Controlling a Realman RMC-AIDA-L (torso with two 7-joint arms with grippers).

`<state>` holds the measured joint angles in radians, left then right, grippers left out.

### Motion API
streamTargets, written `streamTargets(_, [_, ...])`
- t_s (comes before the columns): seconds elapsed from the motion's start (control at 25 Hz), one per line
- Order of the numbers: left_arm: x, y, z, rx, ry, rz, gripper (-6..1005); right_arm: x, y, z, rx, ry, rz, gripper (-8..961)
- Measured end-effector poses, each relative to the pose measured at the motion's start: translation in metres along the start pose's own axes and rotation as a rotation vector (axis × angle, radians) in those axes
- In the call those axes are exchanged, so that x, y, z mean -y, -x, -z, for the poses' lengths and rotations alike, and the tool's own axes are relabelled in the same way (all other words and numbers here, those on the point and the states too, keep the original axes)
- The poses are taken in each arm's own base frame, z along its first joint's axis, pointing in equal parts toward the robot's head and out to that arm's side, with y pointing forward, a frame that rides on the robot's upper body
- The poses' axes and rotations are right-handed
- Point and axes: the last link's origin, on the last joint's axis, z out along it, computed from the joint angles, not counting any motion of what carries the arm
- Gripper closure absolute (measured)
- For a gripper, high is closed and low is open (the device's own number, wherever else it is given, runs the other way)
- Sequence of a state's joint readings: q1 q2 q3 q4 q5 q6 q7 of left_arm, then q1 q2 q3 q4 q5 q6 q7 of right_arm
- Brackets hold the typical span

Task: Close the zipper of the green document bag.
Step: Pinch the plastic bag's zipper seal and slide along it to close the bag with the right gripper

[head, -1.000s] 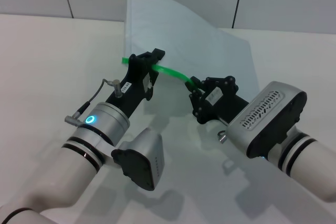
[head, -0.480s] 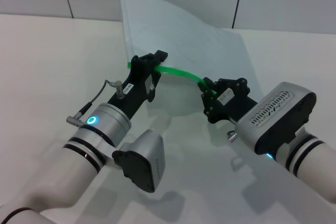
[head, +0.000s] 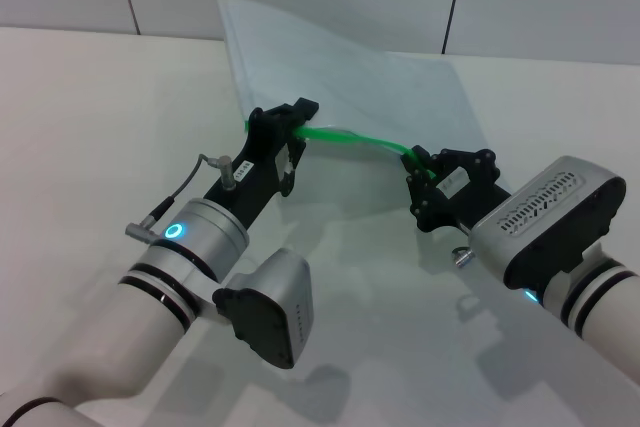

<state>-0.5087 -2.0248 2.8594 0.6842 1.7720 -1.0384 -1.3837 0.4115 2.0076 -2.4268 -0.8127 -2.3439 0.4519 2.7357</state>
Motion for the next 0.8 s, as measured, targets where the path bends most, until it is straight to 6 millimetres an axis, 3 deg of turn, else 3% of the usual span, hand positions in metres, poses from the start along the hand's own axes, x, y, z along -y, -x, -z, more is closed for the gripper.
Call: streamTargets(0.8, [-0.003,0.001,0.002,0.006,0.017,-0.003,944,0.029,-0.016,0.013,-0.032,-0.120,-0.056,880])
